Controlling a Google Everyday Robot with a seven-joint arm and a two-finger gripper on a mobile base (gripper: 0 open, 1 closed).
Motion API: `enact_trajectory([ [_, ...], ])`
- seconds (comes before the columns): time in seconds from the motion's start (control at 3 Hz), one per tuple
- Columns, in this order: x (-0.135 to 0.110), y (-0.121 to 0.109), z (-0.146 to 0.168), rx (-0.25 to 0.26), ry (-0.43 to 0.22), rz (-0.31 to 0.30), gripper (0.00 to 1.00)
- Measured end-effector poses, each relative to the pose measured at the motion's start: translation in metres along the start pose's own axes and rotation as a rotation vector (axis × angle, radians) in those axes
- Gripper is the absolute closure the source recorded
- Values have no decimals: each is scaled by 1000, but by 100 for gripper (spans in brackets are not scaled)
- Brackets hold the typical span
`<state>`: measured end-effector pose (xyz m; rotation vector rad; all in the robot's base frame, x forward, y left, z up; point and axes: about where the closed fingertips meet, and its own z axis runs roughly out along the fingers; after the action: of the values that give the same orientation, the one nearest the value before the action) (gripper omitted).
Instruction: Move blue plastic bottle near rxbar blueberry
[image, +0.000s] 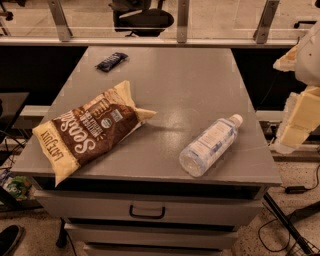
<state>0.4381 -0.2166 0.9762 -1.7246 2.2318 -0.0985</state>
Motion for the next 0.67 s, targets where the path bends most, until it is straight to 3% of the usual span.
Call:
enact_trajectory([
  [0.33, 0, 0, 0, 0, 0, 0, 0],
  [0.67, -8, 0, 12, -38, -5, -88, 0],
])
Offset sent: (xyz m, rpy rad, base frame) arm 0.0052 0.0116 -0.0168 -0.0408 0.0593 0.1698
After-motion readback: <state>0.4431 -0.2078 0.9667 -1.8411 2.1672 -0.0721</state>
